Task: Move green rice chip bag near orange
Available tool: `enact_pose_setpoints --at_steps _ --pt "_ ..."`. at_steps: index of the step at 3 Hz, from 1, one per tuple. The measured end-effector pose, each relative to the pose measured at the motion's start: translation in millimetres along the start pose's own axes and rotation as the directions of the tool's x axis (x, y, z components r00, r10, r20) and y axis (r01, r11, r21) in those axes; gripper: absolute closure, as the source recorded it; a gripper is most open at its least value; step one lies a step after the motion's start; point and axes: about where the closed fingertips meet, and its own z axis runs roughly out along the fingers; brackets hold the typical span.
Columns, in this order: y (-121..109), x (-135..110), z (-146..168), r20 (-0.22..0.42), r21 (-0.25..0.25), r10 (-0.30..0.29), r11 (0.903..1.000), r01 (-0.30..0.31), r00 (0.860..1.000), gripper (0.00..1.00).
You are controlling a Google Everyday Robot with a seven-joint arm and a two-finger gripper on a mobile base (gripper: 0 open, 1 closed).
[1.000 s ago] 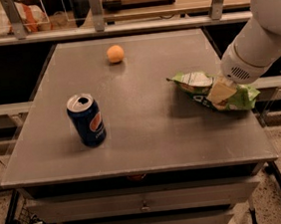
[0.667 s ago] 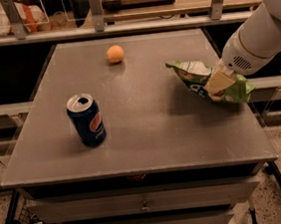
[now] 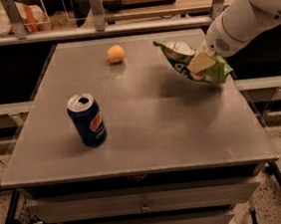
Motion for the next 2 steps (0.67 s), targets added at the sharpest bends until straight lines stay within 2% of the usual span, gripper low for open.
enact_pose_setpoints --at_steps 1,2 --pt "-21 -38 29 0.059 -0.004 -0.035 0.9994 0.036 0.998 1.0" --pt "-32 -82 51 0.123 -0.015 -0.058 0.9981 0.061 0.991 1.0"
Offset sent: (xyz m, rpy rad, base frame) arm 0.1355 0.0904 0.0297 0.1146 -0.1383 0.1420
